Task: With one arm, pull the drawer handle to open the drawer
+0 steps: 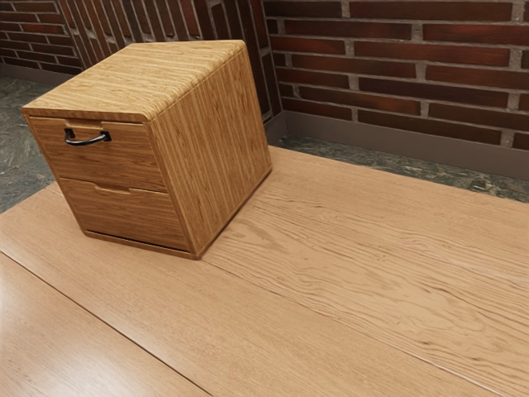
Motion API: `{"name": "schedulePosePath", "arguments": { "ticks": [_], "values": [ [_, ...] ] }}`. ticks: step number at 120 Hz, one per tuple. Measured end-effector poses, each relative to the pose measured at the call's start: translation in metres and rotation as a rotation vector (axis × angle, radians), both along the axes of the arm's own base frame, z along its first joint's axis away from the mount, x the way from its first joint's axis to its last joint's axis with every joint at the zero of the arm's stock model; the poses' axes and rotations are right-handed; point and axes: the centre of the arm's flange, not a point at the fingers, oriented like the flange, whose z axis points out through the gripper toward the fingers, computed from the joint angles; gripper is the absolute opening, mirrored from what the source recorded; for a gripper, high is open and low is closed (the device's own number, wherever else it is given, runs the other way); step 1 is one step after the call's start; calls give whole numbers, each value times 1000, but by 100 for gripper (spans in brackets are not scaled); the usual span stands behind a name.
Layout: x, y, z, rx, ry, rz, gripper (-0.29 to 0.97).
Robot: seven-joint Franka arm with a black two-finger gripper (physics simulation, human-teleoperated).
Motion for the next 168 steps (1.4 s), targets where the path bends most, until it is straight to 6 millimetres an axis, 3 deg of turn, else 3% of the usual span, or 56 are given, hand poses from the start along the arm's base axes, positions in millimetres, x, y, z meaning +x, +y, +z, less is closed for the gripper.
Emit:
{"name": "schedulePosePath", "arguments": {
  "ticks": [20, 25, 31, 36, 48, 55, 63, 69, 81, 95, 114, 132, 146, 168],
  "values": [
    [-1, 2, -1, -2, 1, 4, 68],
    [1, -5, 8, 13, -14, -11, 68],
    [15, -49, 47, 65, -91, -105, 68],
    [35, -84, 57, 80, -121, -199, 68],
    [93, -150, 41, 49, -151, -436, 68],
    [117, -189, 35, 42, -178, -570, 68],
    [133, -211, 26, 37, -197, -670, 68],
    [140, -208, 15, 34, -201, -705, 68],
    [142, -178, -14, 32, -217, -734, 68],
    [141, -174, -23, 69, -295, -819, 68],
    [116, -155, -12, 150, -430, -873, 68],
    [113, -171, 0, 285, -477, -945, 68],
    [102, -157, 17, 360, -509, -945, 68],
    [96, -134, 14, 393, -490, -938, 68]
  ]
}}
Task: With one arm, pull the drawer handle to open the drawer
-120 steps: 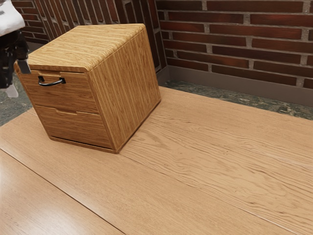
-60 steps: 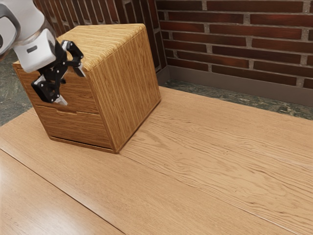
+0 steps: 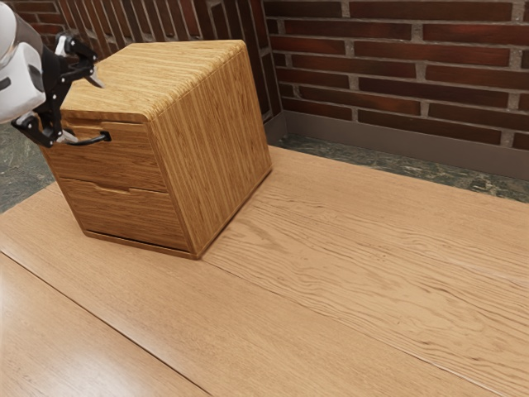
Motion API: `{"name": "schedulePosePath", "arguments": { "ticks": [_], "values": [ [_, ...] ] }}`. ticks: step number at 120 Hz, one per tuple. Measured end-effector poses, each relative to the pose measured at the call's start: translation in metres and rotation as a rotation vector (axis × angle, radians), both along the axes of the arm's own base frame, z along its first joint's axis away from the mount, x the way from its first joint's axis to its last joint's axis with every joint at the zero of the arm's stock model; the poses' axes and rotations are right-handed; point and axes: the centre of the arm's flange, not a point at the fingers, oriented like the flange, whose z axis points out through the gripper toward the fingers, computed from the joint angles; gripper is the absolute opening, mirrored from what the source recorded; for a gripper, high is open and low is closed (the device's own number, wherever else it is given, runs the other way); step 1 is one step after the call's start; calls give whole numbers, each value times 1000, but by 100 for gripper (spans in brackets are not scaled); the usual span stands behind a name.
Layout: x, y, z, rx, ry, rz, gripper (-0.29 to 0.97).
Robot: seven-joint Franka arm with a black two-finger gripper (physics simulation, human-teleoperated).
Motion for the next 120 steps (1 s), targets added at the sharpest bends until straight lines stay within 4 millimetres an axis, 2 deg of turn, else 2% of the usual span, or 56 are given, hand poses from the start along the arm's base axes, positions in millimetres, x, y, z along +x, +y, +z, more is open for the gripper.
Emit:
{"name": "schedulePosePath", "arguments": {
  "ticks": [33, 53, 76, 96, 120],
  "values": [
    [-14, 19, -1, 17, 69, 7, 68],
    [-6, 22, -14, 49, 118, -8, 68],
    [-9, 29, -16, 65, 141, -13, 68],
    [-11, 42, -23, 62, 163, -4, 68],
    [-3, 45, -31, 70, 173, -16, 68]
  ]
}}
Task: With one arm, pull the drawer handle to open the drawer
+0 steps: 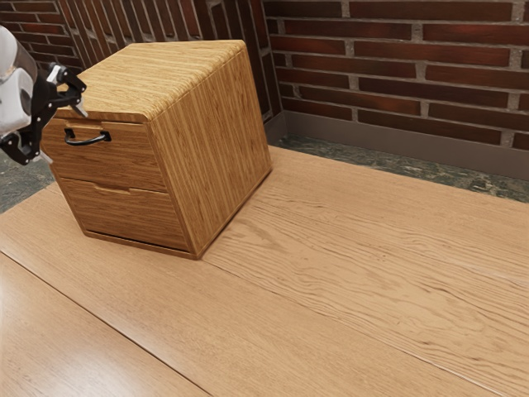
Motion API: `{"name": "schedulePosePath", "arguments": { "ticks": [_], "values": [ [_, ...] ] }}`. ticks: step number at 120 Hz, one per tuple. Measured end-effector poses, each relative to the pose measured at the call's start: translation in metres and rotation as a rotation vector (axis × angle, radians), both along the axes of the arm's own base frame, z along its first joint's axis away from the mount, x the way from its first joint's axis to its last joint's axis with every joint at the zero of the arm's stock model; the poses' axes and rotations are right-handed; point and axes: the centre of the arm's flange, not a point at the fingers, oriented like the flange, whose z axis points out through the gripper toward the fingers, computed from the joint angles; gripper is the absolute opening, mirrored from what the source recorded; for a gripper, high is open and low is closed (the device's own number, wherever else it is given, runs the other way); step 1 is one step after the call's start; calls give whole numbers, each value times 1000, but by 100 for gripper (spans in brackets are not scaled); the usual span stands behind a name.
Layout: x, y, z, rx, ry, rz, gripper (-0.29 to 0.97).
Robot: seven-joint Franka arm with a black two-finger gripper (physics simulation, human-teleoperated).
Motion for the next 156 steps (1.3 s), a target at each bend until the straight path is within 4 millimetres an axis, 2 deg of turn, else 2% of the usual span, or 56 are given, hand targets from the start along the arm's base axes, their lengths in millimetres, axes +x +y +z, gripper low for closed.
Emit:
{"name": "schedulePosePath", "arguments": {
  "ticks": [22, 41, 65, 99, 156],
  "values": [
    [0, 14, -4, 5, 4, 18, 68],
    [14, 18, -20, 5, 28, 14, 68],
    [14, 33, -23, 8, 25, 36, 68],
    [24, 49, -39, -4, 41, 51, 68],
    [25, 66, -43, -14, 9, 71, 68]
  ]
}}
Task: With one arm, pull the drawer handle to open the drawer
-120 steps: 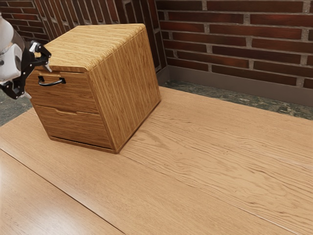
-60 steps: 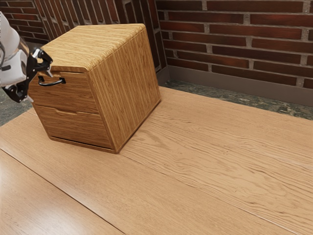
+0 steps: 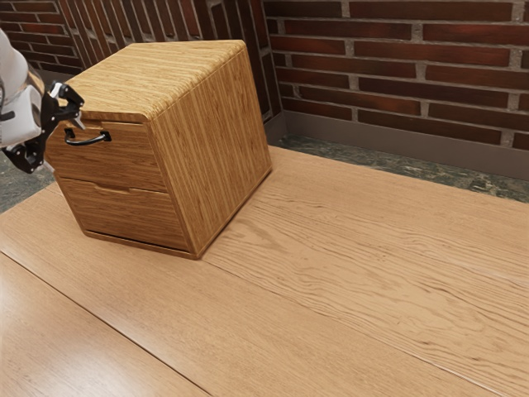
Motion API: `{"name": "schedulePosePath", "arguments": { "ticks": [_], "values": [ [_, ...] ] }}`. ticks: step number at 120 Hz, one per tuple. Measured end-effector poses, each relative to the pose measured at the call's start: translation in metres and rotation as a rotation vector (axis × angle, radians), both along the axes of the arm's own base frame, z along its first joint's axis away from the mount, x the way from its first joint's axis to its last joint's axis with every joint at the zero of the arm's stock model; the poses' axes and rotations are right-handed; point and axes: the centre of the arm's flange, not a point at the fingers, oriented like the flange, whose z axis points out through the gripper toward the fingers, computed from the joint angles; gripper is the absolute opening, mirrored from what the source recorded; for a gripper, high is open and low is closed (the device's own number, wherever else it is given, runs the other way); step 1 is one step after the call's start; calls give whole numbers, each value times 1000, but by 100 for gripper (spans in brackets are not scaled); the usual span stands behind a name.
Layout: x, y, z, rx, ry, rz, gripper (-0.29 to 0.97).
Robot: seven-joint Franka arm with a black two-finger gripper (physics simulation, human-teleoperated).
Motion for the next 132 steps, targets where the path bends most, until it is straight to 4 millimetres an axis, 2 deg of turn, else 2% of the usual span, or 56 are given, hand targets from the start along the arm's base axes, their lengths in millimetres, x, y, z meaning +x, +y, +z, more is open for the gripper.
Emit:
{"name": "schedulePosePath", "arguments": {
  "ticks": [28, 44, 64, 84, 132],
  "values": [
    [-3, 15, -7, -11, -25, 21, 68],
    [-2, 16, -19, -17, -24, 17, 68],
    [-1, 18, -18, -11, -44, 17, 68],
    [9, 22, -29, -17, -51, 14, 68],
    [7, 46, -38, -30, -87, 51, 68]
  ]
}}
